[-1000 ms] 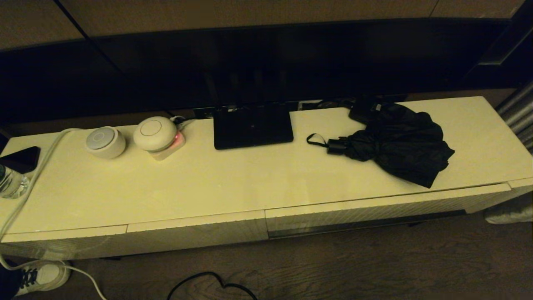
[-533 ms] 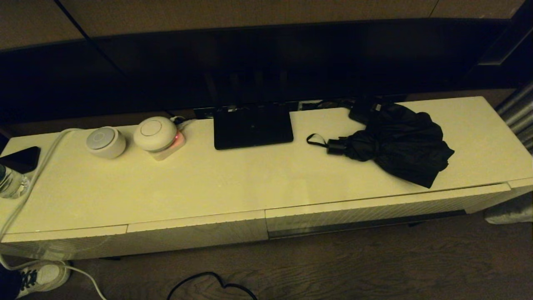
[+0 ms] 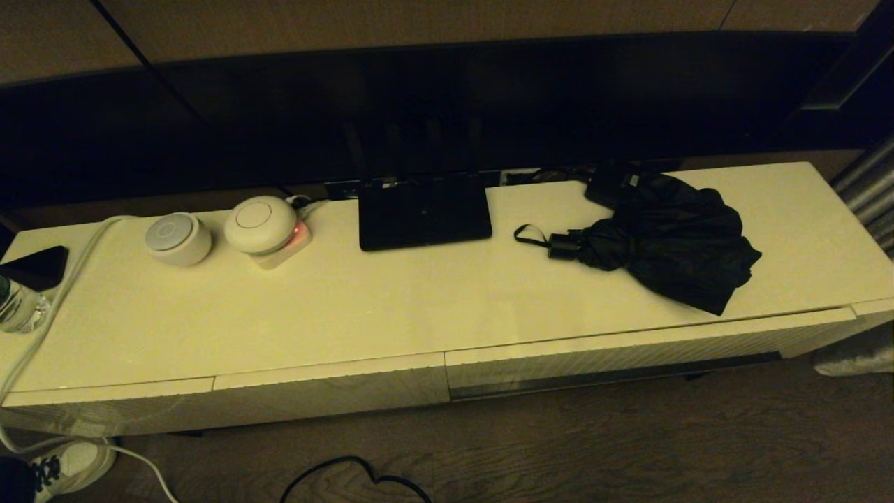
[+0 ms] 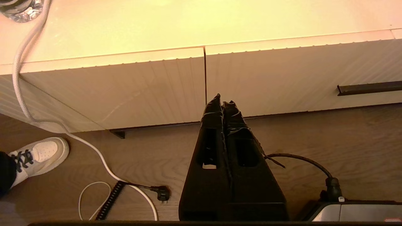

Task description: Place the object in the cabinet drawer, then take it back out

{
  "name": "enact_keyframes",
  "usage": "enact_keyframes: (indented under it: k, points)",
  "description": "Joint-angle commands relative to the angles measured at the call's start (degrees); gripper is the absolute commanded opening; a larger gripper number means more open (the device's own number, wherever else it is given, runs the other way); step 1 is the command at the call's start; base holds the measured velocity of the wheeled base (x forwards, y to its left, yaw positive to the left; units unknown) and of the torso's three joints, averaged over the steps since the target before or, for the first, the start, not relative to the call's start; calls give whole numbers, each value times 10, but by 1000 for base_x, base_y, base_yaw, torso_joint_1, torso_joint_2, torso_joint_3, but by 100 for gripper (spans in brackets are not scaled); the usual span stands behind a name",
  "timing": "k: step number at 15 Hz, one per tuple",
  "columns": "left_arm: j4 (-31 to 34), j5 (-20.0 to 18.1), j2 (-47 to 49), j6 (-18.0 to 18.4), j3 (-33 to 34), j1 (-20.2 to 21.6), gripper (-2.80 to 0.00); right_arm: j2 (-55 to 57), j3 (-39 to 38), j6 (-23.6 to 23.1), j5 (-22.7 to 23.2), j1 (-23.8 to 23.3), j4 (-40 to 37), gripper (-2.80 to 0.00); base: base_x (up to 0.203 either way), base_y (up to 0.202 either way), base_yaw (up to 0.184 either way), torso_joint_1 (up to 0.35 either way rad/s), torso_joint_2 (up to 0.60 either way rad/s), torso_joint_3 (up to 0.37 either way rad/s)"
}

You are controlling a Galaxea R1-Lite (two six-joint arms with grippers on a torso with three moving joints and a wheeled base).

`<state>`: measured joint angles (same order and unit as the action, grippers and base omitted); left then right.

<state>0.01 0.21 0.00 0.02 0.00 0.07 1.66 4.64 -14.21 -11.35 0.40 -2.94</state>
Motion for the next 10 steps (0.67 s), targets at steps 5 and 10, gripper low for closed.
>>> enact_keyframes:
  k: [5,10]
  points:
    - [0,1,0,0,2,0,-280,-16,-45,32,122,0,64,-280,0,0,0,0,0,0]
    - [0,0,0,0,2,0,-280,-17,-46,99,135,0,27,-280,0,0,0,0,0,0]
